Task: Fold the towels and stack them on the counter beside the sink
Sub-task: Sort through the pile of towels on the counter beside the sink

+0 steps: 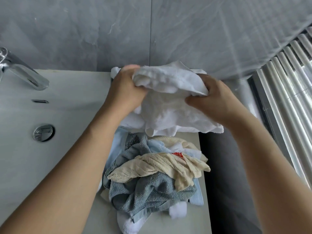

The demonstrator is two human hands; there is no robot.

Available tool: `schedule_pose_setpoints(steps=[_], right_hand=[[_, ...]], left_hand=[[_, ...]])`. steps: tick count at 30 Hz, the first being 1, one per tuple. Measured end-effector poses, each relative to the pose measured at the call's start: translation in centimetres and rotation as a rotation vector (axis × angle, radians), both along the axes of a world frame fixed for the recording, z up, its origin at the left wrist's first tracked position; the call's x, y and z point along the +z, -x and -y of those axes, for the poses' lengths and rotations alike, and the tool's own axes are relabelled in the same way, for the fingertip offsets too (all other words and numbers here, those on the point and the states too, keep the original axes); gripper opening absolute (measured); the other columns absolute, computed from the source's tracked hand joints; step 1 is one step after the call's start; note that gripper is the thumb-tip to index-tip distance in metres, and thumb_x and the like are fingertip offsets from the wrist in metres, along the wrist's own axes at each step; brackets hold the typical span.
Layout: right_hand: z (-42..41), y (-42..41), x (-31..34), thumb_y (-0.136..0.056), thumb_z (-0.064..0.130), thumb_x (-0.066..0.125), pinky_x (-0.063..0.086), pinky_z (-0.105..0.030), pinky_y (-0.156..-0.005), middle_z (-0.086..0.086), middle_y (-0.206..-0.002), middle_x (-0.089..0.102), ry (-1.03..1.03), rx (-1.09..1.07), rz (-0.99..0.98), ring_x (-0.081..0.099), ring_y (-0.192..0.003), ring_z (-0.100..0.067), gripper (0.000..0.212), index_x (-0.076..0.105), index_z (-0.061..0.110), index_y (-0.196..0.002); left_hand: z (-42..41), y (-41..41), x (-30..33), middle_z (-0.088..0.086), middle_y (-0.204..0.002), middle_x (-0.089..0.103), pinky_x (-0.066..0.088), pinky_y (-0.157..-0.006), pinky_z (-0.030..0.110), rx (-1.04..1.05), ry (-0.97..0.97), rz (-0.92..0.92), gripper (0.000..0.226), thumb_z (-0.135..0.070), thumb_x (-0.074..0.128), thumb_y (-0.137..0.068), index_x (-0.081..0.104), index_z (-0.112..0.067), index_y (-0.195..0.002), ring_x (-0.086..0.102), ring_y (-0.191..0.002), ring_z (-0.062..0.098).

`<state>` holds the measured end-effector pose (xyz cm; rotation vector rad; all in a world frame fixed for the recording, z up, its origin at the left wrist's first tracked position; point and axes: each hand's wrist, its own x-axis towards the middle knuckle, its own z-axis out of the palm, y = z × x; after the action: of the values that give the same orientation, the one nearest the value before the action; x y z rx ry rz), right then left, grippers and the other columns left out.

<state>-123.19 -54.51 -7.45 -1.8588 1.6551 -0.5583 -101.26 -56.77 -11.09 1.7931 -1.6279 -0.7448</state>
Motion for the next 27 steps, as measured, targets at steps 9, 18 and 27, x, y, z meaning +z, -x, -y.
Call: schedule_pose_setpoints(steps=[9,18,27], right_hand=[[1.0,0.2,-1.9,-0.085,0.014,0.056,0.044,-0.04,-0.079,-0.005,-0.094,0.06,0.1,-0.118,-0.255,0.053,-0.086,-0.031,0.041,0.047,0.019,-0.124],[1.4,-0.7,-0.4,-0.075,0.018,0.047,0.043,-0.036,-0.056,-0.014,-0.071,0.06,0.0,-0.334,0.381,0.051,-0.064,-0.019,0.024,0.058,-0.002,-0.083],[1.1,-0.7,-0.2,-0.066,0.025,0.07,0.047,-0.041,-0.061,-0.008,-0.089,0.065,-0.162,-0.222,0.521,0.059,-0.07,-0.025,0.043,0.06,0.019,-0.108]], left_hand=[[-1.1,0.6,3.2,-0.005,-0.081,0.069,0.054,-0.078,0.037,-0.132,0.159,-0.404,0.001,-0.024,0.066,-0.077,0.066,-0.024,-0.078,0.064,-0.081,0.011],[-1.3,0.3,0.0,-0.005,-0.076,0.056,0.033,-0.051,0.023,-0.117,-0.363,0.351,0.027,-0.035,0.071,-0.08,0.063,-0.02,-0.102,0.055,-0.069,0.017],[-0.3,-0.4,4.0,0.008,-0.096,0.077,0.057,-0.091,0.053,0.16,-0.02,-0.682,0.018,-0.019,0.069,-0.077,0.075,-0.013,-0.093,0.073,-0.096,0.025]])
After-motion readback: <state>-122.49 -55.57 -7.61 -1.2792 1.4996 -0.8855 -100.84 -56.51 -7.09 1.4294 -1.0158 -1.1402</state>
